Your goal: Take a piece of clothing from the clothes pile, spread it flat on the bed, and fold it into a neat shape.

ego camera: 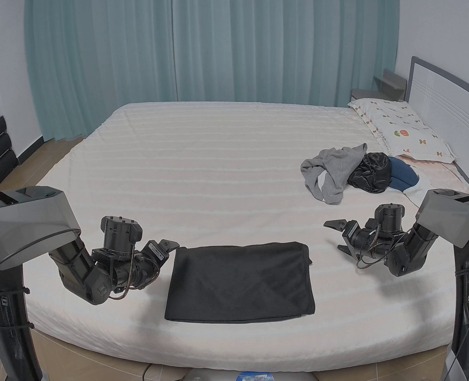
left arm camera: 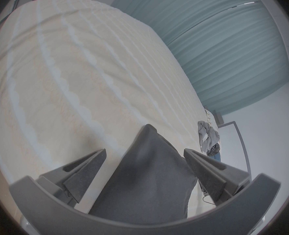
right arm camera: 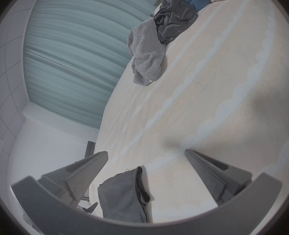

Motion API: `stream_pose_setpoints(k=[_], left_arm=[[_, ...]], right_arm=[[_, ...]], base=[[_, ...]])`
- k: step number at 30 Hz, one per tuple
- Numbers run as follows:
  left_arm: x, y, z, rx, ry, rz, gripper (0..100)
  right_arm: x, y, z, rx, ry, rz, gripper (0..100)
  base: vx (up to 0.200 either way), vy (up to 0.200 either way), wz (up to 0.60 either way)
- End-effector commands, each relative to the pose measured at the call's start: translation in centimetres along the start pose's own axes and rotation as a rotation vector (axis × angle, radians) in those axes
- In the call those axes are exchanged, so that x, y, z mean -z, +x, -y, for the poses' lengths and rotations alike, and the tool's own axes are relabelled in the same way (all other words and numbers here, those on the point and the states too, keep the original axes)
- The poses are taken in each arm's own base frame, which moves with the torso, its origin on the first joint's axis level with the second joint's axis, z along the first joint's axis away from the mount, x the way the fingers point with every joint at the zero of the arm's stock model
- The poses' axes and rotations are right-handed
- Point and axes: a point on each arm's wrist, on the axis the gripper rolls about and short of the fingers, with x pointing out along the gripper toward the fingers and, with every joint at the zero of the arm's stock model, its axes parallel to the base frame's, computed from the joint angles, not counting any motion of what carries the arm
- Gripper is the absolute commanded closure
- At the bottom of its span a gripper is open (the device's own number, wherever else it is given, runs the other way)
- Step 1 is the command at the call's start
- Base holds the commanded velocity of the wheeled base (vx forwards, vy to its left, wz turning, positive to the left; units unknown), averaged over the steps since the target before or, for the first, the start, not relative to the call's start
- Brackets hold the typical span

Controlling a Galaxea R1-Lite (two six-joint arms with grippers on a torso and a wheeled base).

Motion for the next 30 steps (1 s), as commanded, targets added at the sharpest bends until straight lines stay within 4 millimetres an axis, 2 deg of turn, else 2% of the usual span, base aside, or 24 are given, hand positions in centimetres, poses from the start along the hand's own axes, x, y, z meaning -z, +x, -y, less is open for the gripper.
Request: stream_pose_setpoints(k=[1, 5, 10, 19, 30], left_arm=[[-0.1, 0.6, -0.3, -0.007, 0.074, -0.004, 0], [0.0, 1.0, -0.5, -0.004, 0.140, -0.021, 0], [0.4, 1.5, -0.7, 0.077, 0.198, -0.123, 0], [1.1, 2.8, -1.7, 0.106, 0.350, -0.148, 0], [1.5, 2.8, -1.8, 0.103, 0.358, -0.157, 0]], right_arm=[[0.2, 0.1, 0.3, 0.006, 0.004, -0.006, 0], [0.5, 0.4, 0.3, 0.004, 0.002, -0.013, 0], [0.6, 0.6, 0.3, 0.005, 0.002, -0.018, 0], [0.7, 0.8, 0.4, 0.006, 0.002, -0.020, 0], [0.8, 0.8, 0.4, 0.005, 0.001, -0.021, 0]], base=[[0.000, 0.000, 0.00], [0.000, 0.000, 0.00], [0.000, 0.000, 0.00], [0.000, 0.000, 0.00], [0.000, 0.000, 0.00]])
